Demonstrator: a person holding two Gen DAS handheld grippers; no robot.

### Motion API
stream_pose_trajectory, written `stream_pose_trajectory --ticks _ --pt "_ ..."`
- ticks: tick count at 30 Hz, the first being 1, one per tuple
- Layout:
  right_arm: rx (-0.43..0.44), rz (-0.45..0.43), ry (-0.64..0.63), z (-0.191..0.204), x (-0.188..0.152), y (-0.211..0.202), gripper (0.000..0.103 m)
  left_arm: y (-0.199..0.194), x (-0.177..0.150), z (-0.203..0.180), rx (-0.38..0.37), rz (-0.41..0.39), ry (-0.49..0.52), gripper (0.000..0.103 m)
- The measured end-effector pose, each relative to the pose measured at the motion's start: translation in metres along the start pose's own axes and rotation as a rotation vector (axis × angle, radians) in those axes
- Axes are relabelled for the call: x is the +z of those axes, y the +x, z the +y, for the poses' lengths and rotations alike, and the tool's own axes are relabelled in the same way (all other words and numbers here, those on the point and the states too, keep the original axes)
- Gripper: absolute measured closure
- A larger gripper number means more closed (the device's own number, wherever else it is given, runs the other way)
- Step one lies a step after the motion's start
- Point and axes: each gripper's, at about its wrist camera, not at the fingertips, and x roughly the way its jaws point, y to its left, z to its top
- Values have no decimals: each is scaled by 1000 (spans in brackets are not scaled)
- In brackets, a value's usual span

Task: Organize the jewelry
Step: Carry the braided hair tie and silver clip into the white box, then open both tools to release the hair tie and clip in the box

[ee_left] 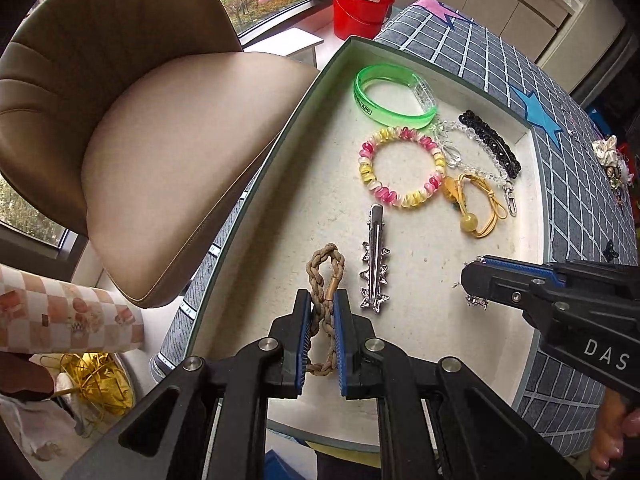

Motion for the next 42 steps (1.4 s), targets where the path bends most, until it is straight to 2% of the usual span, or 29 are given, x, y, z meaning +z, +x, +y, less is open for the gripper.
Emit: stream_pose_trajectory --ticks 8,16,26,33,35,39,42 --pt "-55 -1 -2 -5 16 17 90 15 12 1 5 -2 -13 84" --pt "-143 -35 -15 -11 33 10 90 19 24 -11 33 -32 24 84" --pt "-154 -37 -23 -7 25 6 89 18 24 -10 53 -29 37 84" --pt "-142 -28 -23 -8 25 11 88 16 23 -15 94 -6 66 84" --pt "-130 -26 -17 -9 24 11 84 13 21 -16 109 -8 77 84" --pt "-103 -29 -2 -14 22 6 65 8 20 -15 119 -7 75 84" --pt "-80 -41 13 -18 22 0 63 3 20 -14 123 -12 68 84"
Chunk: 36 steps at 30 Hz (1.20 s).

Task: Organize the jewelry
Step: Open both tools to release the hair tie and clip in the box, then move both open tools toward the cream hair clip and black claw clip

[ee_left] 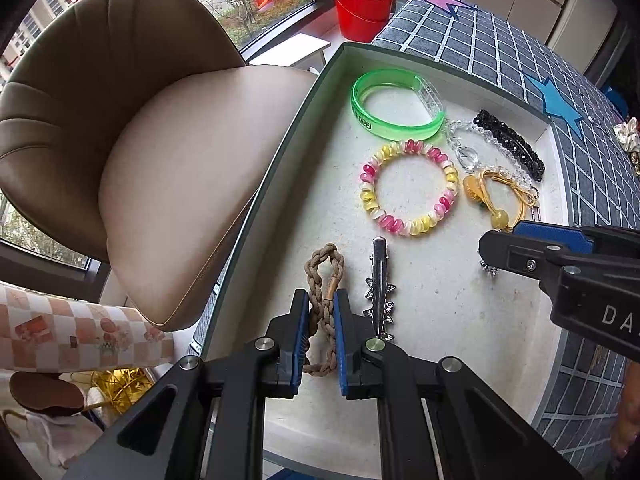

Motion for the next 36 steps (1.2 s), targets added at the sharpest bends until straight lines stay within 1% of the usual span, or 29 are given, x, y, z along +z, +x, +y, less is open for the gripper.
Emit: stream_pose_trajectory --ticks 2,3,4,6,7,8,9,10,14,16,17,21,23,25,30,34,36 --pt "16 -10 16 -3 1 -5 62 -4 0 0 8 -10 3 84" --pt "25 -17 24 -5 1 -9 60 -7 -1 -1 13 -16 5 84" --pt "32 -25 30 -6 2 -13 55 -10 -1 -1 15 -22 5 83" --pt "42 -49 32 -7 3 -23 50 -15 -1 0 15 -33 -2 45" --pt "44 -60 30 -6 3 -28 48 -18 -2 0 22 -46 -14 3" --pt "48 -69 30 -6 3 -32 46 -24 -3 1 36 -77 -24 0" --pt "54 -77 33 -6 2 -36 43 -29 -3 1 41 -98 -21 0" --pt "60 -83 36 -7 2 -40 41 -29 -3 0 40 -96 -11 0" --pt "72 -107 68 -13 -2 -57 38 -33 -5 -4 35 -85 1 0" --pt "72 -117 91 -19 -7 -65 26 -38 -3 -9 28 -84 11 0" --pt "71 -123 105 -23 -10 -69 24 -41 -2 -14 22 -81 20 0" --pt "60 -136 177 -46 -24 -87 23 -50 -2 -34 -6 -57 55 0" --pt "46 -142 216 -62 -34 -96 21 -54 -3 -47 -29 -53 78 0" --pt "20 -152 258 -78 -46 -106 13 -60 -4 -64 -44 -56 111 0" --pt "-71 -184 381 -126 -83 -130 13 -70 -5 -110 -87 -56 195 0" --pt "-117 -159 472 -165 -113 -140 13 -75 -6 -146 -124 -54 262 0" --pt "-141 -147 506 -188 -116 -144 13 -77 -8 -162 -135 -55 288 0"
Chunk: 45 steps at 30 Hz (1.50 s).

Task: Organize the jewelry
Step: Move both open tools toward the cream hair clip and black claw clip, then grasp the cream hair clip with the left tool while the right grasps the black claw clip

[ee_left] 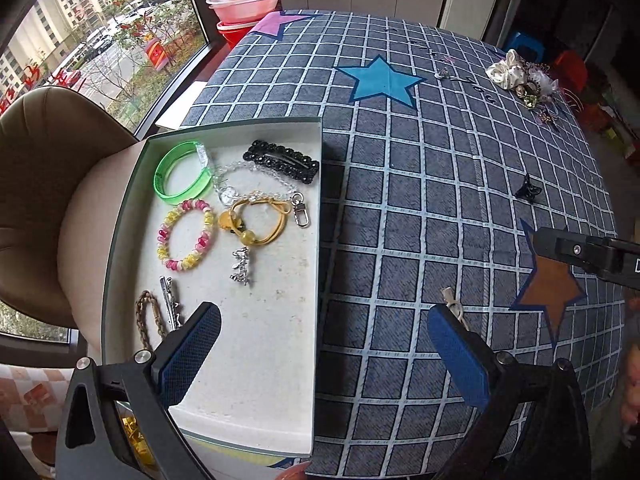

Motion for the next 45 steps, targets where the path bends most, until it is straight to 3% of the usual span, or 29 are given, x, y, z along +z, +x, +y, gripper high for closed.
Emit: stream_pose_trajectory --ticks 7,14,27,31,42,45 --pt "-70 14 97 -59 18 -1 13 15 7 -41 -3 49 24 0" --pt "-105 22 100 -84 30 4 13 44 4 -63 10 126 22 0" --pt "-124 32 5 -83 68 34 13 78 -6 -71 14 196 -64 0" --pt "-124 32 -17 -76 84 47 13 84 -9 -72 29 205 -66 4" --pt "-141 29 -55 -54 128 92 14 89 -7 -88 22 181 -82 4" --pt "-167 14 -66 -40 143 106 15 89 -5 -94 1 181 -90 9"
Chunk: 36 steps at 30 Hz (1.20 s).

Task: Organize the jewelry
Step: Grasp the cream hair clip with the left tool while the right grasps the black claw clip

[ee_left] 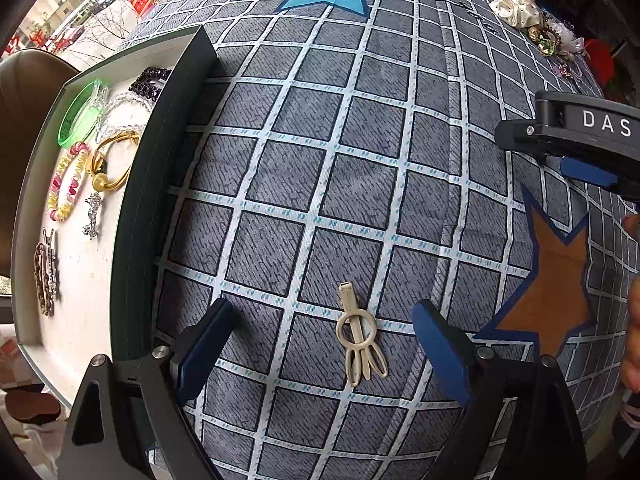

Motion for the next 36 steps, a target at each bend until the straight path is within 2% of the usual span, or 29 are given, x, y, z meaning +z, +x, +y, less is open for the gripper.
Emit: stream_pose_trajectory --ticks 3,6,8,12,14,17,18,19,25,27,28,32,36 --pt "-36 -16 -22 15 18 11 20 1 -1 -2 -4 -6 10 11" --pt "-67 -26 -44 32 32 21 22 -3 -1 -4 -13 -10 29 19" --pt "-87 -33 -48 42 38 25 27 -4 -1 -8 -17 -13 45 26" --pt "-112 -41 -47 54 44 32 38 -9 1 -15 -21 -6 50 27" --pt "-112 -46 -53 57 48 33 43 -10 1 -16 -20 -5 52 32" --pt "-108 -50 -60 54 46 34 50 -11 1 -14 -29 3 55 33" --pt "-106 -52 -62 50 44 30 55 -11 1 -10 -34 6 54 34" --pt "-104 -53 -63 51 44 29 61 -12 1 -9 -31 5 54 39" --pt "-97 -56 -51 55 42 28 62 -13 2 -11 -36 3 73 60" --pt "-81 -56 -37 44 36 21 62 -14 0 -4 -43 -2 66 68" --pt "-71 -56 -30 41 33 20 62 -15 0 -2 -46 -6 65 77" --pt "-43 -52 -22 34 24 17 62 -15 1 8 -114 -4 47 77" --pt "-29 -45 -17 29 9 15 62 -16 4 14 -138 -2 52 77"
